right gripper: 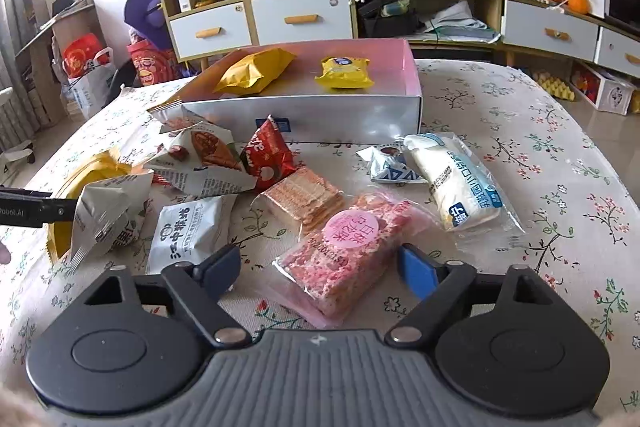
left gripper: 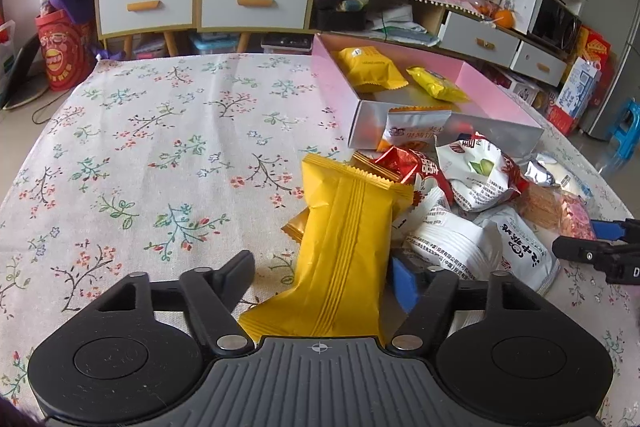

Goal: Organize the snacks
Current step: 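Grasp a long yellow cake packet with the left gripper while the right grasps the pink rice-cake pack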

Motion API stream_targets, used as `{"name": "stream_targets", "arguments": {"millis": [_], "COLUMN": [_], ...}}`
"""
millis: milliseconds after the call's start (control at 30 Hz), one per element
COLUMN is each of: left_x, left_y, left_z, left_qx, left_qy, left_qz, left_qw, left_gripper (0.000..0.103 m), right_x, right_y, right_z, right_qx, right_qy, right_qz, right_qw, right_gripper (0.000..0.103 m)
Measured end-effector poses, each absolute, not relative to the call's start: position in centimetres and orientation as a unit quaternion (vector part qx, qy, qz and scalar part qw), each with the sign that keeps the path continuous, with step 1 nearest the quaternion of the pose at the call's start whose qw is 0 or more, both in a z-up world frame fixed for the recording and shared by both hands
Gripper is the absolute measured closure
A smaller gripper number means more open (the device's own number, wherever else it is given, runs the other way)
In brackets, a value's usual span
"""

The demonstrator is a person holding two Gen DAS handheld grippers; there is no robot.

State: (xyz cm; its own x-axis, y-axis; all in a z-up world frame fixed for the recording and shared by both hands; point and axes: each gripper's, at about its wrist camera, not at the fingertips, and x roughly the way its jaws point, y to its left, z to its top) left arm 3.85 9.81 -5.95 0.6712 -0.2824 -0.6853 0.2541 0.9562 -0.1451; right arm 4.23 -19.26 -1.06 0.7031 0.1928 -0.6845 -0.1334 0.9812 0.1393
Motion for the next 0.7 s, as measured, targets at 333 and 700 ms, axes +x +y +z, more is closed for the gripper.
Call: {"name": "stream_targets", "arguments": {"millis": [333,700], "left_x": [3.96,3.94], "left_y": [9.44,9.5], "left_z": [-5.83,-5.12], "left_qx": [-0.01,-0.012], "left_qy": [0.383,0.392], "left_qz": [-0.135,-0.109], "left_qw": [0.914,0.913], "left_gripper": [0.064,0.066], "right_x": [4.49,5.12], "right_y": [-19.55,-19.79], "right_z": [-0.84,-0.49], "right_qx": [0.04,0.038], "right_qy": [0.376,0.393], "right_qz": [0.074,0.057], "right_qw": [0.923,0.917], "right_gripper": [0.041,0.072]}}
